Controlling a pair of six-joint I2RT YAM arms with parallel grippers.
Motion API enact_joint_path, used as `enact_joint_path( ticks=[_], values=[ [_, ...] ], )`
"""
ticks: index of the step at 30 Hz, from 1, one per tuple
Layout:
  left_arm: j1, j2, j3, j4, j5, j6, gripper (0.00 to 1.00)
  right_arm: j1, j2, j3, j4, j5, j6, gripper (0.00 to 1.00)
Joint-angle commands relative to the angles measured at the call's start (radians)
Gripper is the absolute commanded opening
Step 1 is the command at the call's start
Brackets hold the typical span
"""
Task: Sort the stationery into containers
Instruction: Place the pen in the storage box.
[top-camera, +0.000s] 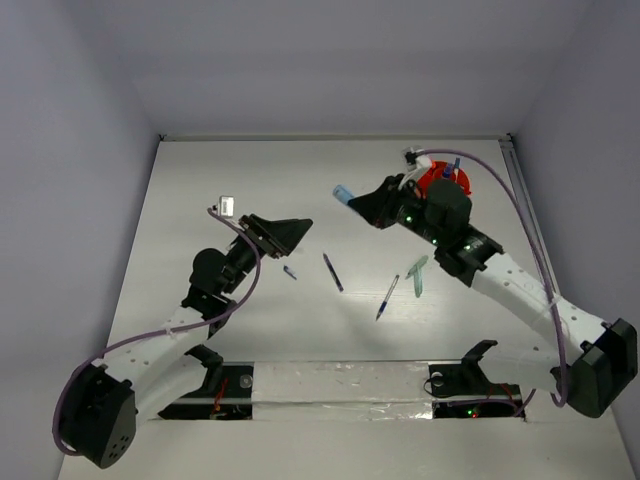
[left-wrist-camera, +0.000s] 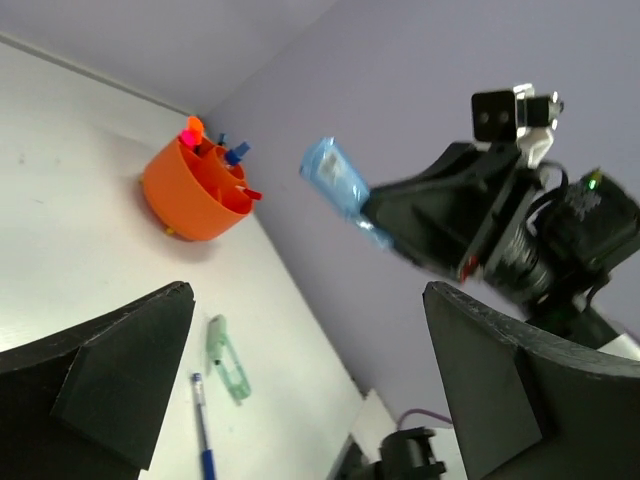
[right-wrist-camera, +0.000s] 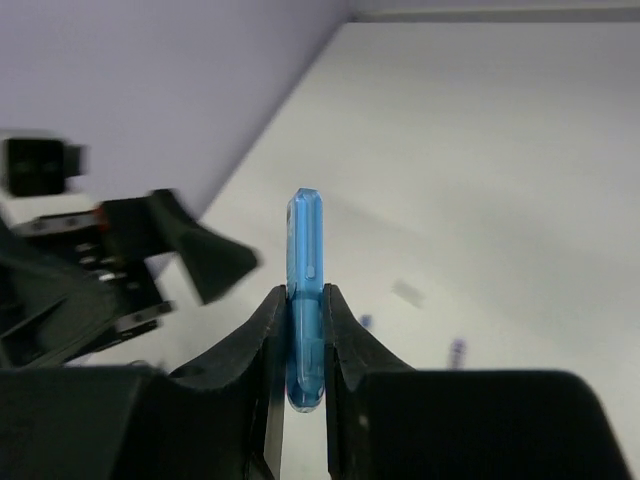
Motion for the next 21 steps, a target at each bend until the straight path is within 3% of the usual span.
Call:
enact_joint_path(
  ticks=[1, 5, 9, 13, 21],
  values=[
    [-0.003, -0.041, 0.077, -0.166, 0.002, 0.176, 0.99, -0.153, -0.054, 0.135, -0.315, 0.005, -0.12, 0.0],
    [-0.003, -0.021, 0.113, -0.282, 0.047, 0.303, 0.99, -0.322, 0.05, 0.305, -0.635, 0.016, -0.231, 0.0],
    [-0.03, 0.017, 0.142, -0.352, 0.061, 0.405, 0.99, -0.388, 0.171, 0.471, -0.828, 0.094, -0.34, 0.0],
    [-0.066, 0.037, 0.13, -0.352, 0.056, 0.469, 0.99, -0.397, 0.327, 0.685, -1.029, 0.22, -0.418, 0.0],
    [-0.093, 0.008, 0.122, -0.359, 0.041, 0.498, 0.99, -0.426, 0.644, 1.086, -1.349, 0.295, -0.515, 0.0]
  ],
)
